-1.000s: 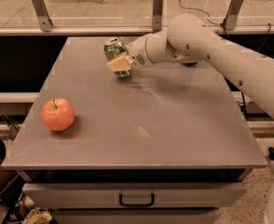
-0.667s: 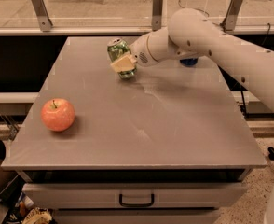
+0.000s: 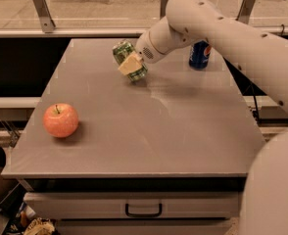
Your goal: Knock green can over
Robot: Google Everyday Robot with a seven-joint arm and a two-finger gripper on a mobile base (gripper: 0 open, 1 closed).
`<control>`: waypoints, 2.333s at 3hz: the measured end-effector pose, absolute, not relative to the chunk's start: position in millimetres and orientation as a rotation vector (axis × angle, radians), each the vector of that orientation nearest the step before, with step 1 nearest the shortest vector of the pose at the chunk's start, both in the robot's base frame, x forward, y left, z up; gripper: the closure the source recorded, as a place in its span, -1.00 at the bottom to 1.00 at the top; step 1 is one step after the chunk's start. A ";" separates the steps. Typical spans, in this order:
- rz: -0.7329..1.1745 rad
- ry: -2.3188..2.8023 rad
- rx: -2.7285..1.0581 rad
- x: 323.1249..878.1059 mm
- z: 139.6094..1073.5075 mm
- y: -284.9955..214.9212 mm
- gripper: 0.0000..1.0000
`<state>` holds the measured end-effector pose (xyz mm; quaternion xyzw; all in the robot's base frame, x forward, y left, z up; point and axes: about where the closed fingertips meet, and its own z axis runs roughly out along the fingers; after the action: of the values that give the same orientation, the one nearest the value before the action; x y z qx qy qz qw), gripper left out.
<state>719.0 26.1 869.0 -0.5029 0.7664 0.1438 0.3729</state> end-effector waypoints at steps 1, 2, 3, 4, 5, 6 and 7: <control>0.343 2.028 -1.362 720.3 864.7 29.2 1.00; 0.343 2.028 -1.362 720.2 865.3 29.2 1.00; 0.277 2.100 -1.395 705.9 867.5 22.4 1.00; 0.180 2.177 -1.443 692.8 871.3 15.6 1.00; 0.118 2.230 -1.469 682.8 876.9 9.2 1.00; 0.108 2.270 -1.521 680.7 869.5 12.8 1.00; 0.122 2.307 -1.575 684.2 851.5 18.6 1.00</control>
Offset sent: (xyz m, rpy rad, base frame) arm -0.0183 -0.0046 -0.0001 -0.2569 0.1574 0.0314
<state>684.2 18.6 851.5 -0.5549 0.8129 0.0431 0.1717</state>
